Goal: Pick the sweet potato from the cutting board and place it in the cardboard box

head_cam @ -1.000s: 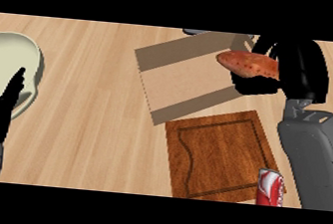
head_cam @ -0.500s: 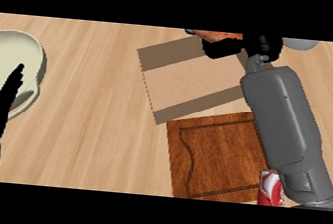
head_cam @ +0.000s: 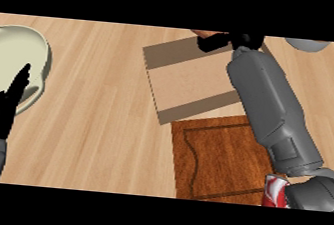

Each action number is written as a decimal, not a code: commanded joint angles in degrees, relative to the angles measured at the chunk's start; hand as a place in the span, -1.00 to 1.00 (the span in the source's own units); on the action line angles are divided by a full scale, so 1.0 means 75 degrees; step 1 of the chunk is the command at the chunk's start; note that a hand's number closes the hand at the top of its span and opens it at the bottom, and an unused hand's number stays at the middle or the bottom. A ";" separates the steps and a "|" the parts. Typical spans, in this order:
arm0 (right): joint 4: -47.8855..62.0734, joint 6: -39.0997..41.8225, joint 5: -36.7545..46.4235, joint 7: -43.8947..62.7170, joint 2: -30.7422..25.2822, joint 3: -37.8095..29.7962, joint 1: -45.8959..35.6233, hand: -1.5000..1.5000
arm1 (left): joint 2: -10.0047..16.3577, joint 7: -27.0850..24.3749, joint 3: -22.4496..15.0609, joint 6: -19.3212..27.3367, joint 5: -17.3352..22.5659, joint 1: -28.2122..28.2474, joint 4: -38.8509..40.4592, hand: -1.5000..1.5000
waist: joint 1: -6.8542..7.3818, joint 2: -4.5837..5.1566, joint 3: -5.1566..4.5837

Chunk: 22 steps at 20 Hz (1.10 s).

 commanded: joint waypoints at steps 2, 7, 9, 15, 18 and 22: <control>0.1352 -0.0773 -0.0206 0.0103 0.0188 -0.0569 -0.0386 -1.00 | -0.0154 0.0250 -0.0197 0.0066 -0.0132 -0.0084 -0.0320 0.00 | 0.0121 0.0042 0.0007; 0.1925 -0.0573 -0.0775 -0.0376 -0.0061 -0.1165 -0.0663 -1.00 | -0.0096 0.0281 -0.0147 -0.0012 -0.0097 -0.0274 -0.0221 0.00 | 0.0193 0.0095 0.0010; 0.1993 -0.1058 -0.0777 -0.0879 0.0167 -0.1178 -0.0455 -1.00 | 0.0073 0.0421 -0.0017 -0.0119 -0.0041 -0.0580 0.0004 0.00 | 0.0170 0.0113 0.0011; 0.1814 -0.1936 -0.1131 -0.2002 0.0098 -0.1587 -0.0437 -1.00 | 0.0067 0.0151 -0.0039 -0.0284 0.0056 -0.0044 -0.0277 0.00 | 0.0264 0.0087 0.0016; 0.1511 -0.2152 -0.1615 -0.2634 0.0001 -0.2014 -0.0508 -1.00 | -0.0051 0.0132 -0.0015 0.0047 -0.0130 -0.0184 -0.0096 0.00 | 0.0078 0.0059 0.0014; 0.1237 -0.2170 -0.2374 -0.3577 -0.0162 -0.2625 -0.0135 -1.00 | -0.0323 0.0199 -0.0130 0.0229 -0.0205 0.0187 -0.0362 0.00 | -0.0046 -0.0025 0.0017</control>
